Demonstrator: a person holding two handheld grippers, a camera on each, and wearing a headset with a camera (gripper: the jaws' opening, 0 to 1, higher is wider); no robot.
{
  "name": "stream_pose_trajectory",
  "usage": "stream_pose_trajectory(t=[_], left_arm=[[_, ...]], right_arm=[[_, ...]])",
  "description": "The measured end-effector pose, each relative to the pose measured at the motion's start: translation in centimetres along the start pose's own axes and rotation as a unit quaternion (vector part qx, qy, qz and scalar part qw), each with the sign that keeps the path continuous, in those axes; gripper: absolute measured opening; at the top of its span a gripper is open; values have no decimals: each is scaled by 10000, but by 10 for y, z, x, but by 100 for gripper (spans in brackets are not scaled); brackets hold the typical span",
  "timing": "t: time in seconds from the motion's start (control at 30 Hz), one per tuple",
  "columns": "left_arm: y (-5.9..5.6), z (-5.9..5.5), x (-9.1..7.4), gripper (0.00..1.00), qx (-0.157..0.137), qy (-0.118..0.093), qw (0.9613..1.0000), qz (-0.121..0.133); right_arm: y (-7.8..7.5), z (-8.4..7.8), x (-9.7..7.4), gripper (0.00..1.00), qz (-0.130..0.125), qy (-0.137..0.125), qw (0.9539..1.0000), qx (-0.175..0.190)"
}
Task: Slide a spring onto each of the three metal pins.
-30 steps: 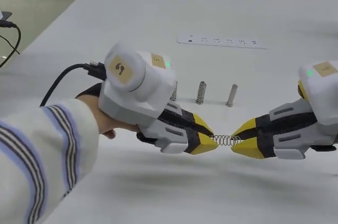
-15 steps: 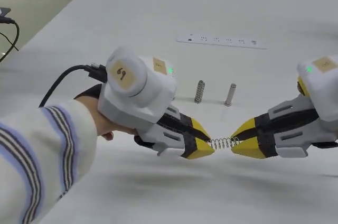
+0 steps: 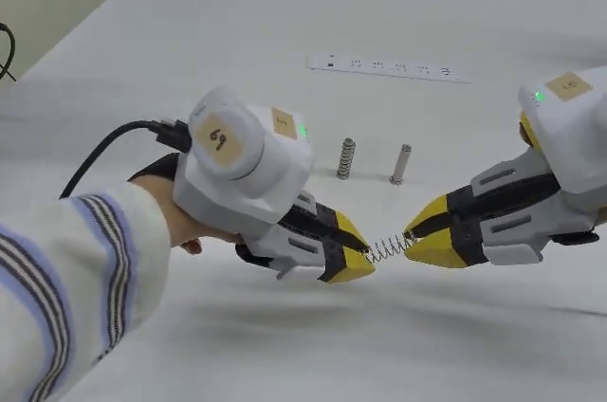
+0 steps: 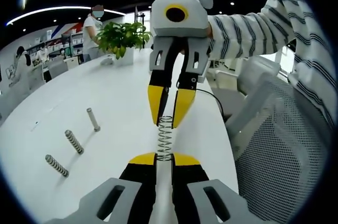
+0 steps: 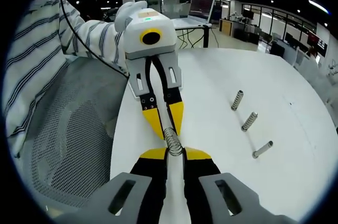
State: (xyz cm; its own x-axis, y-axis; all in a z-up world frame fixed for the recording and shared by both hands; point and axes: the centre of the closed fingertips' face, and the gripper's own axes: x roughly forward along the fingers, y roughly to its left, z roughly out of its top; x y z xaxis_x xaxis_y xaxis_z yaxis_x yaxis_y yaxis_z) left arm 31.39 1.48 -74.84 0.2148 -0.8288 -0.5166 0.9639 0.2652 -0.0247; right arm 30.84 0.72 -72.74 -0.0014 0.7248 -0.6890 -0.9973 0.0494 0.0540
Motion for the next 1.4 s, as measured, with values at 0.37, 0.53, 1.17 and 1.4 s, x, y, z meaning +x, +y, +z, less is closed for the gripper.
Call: stream_pose_trajectory(t=[0.37,0.53,1.17,1.4], left_arm=[[-5,1,13,2,-70,-92,9999,20],[-8,6,19,2,-46,-243,9997,-2],[-14,13,29,2,188,-404,9990,-30],[-14,14,28,2,140,-469,9988,-23]], right_arm=[[2,-3,-3,8,-26,409,9990,-171],[5,-2,-8,8,3,505,9981,-345],[11,-5,-6,10,91,951,9928,-728],[13,-9,-2,12,153,1089,9906,-813]])
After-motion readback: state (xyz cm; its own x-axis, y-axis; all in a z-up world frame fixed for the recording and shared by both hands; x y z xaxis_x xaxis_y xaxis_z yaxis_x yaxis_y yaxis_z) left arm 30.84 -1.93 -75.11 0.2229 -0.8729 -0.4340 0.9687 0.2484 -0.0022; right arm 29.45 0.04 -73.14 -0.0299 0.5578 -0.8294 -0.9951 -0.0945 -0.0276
